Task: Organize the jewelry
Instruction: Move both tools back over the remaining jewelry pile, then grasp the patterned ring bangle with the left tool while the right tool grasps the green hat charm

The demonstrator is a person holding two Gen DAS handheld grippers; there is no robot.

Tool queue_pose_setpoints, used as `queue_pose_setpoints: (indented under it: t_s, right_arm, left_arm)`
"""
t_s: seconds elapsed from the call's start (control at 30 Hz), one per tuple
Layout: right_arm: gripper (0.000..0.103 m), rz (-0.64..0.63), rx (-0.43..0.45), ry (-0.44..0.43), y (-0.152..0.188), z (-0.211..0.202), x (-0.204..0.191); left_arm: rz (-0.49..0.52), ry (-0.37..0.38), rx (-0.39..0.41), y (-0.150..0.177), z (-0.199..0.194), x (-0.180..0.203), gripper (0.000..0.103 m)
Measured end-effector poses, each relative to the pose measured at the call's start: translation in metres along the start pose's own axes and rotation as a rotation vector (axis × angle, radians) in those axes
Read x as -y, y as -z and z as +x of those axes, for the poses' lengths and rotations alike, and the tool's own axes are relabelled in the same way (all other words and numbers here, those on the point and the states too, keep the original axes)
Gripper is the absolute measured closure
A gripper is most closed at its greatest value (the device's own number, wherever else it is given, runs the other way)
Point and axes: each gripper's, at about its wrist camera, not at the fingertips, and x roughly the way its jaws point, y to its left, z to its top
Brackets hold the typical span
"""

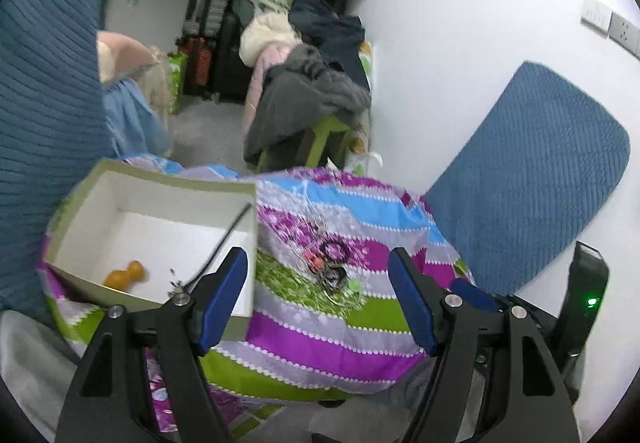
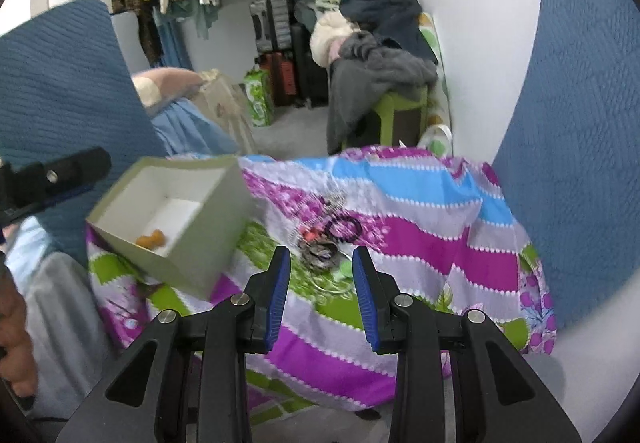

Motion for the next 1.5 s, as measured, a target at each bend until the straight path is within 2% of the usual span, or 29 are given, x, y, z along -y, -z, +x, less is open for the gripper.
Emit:
queue_pose_setpoints:
  t_s: [0.13,0.23,0.4,0.53,0.6,0.7,0.87,0.97,1.13,1.2,1.33,1.37,1.5]
  right_arm:
    - [0.073,0.032,-0.029,-0.007,0.006,0.021,0.021]
    - [0.073,0.076,-0.051,-0.048,0.006,0.034,0.036]
    - [0.073,0.077,-0.095,-0.087,0.006,0.062,0.044]
    - [0.073,0.062,-0.132,-0.105,0.006,0.085,0.045]
    - [0.074,0.062,-0.153,-0.106,0.005,0.096,0.047]
    - [0.074,0.078,-0.172,-0.117,0.005,0.106,0.052]
    - [0.074,0.110,-0.206,-0.136,0.005,0.123,0.057]
    - [0.073,0.128,-0.214,-0.141,0.003,0.129,0.058]
    - [0.073,0.123,-0.241,-0.125,0.005,0.137,0.057]
    - [0.073,0.120,-0.252,-0.126,0.006,0.139,0.057]
    - [0.073,0.116,-0.274,-0.120,0.008,0.145,0.056]
    - [0.073,0.115,-0.278,-0.120,0.008,0.146,0.055]
    - [0.073,0.081,-0.312,-0.109,0.010,0.157,0.046]
  left_arm:
    - [-0.002,0.032,-0.068,0.005,0.032,0.006,0.030]
    - [-0.008,0.056,-0.124,0.010,0.056,0.010,0.033]
    - [-0.015,0.075,-0.202,0.018,0.095,0.015,0.046]
    - [0.000,0.064,-0.259,0.028,0.127,0.018,0.050]
    - [-0.010,0.068,-0.296,0.032,0.144,0.015,0.060]
    - [0.012,0.063,-0.356,0.036,0.167,0.014,0.061]
    - [0.051,0.044,-0.353,0.032,0.189,0.014,0.062]
    - [0.058,0.028,-0.363,0.032,0.206,0.012,0.072]
    - [0.069,0.005,-0.390,0.038,0.227,0.009,0.076]
    - [0.068,0.002,-0.406,0.040,0.231,0.009,0.096]
    - [0.061,0.013,-0.395,0.039,0.225,0.008,0.099]
    - [0.052,0.024,-0.392,0.038,0.223,0.007,0.103]
    - [0.056,0.024,-0.365,0.036,0.212,0.008,0.103]
